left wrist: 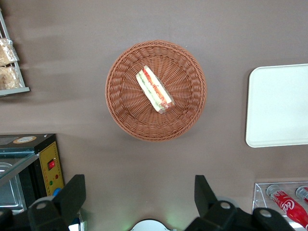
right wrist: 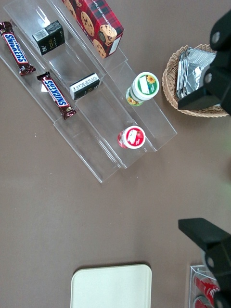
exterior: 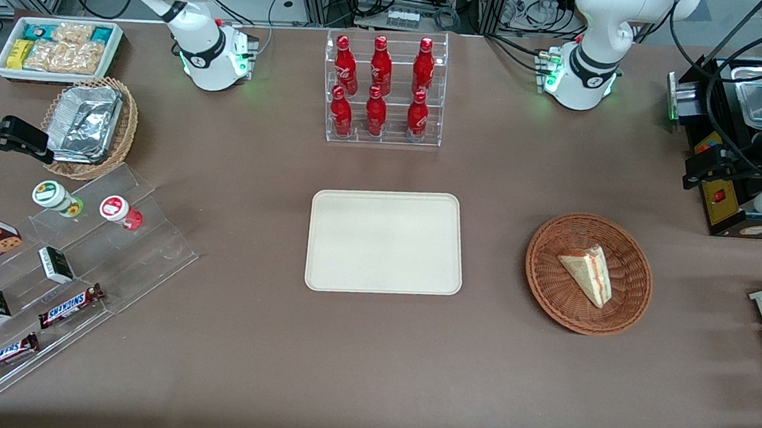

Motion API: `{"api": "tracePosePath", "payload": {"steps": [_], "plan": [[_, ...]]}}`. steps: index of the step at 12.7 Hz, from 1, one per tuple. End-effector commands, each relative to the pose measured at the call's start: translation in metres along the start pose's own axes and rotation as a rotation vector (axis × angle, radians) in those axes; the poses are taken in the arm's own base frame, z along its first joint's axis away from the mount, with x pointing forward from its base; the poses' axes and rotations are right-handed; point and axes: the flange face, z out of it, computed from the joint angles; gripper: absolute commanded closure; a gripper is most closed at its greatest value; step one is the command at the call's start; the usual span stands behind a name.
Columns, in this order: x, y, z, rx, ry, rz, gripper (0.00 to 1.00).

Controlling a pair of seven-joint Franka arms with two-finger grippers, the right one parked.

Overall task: Place sandwich from basket to tray
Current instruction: 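Move the left gripper over the wicker basket above the wrapped sandwich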

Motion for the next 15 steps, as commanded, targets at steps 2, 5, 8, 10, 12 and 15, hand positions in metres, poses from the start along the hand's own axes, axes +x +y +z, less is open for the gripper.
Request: {"api": "tracePosePath", "payload": {"steps": [2,5,8,10,12,15], "plan": [[0.008,0.0,-0.001,0.02,0.008,0.018,0.0],[0.019,0.001,0.018,0.024,-0.022,0.008,0.0],[0.033,0.0,0.055,0.026,-0.03,0.004,0.0],[0.041,0.0,0.093,0.026,-0.022,-0.005,0.0],[0.044,-0.001,0.126,0.022,-0.008,-0.062,0.0],[0.051,0.005,0.174,0.022,0.02,-0.178,0.0]]}}
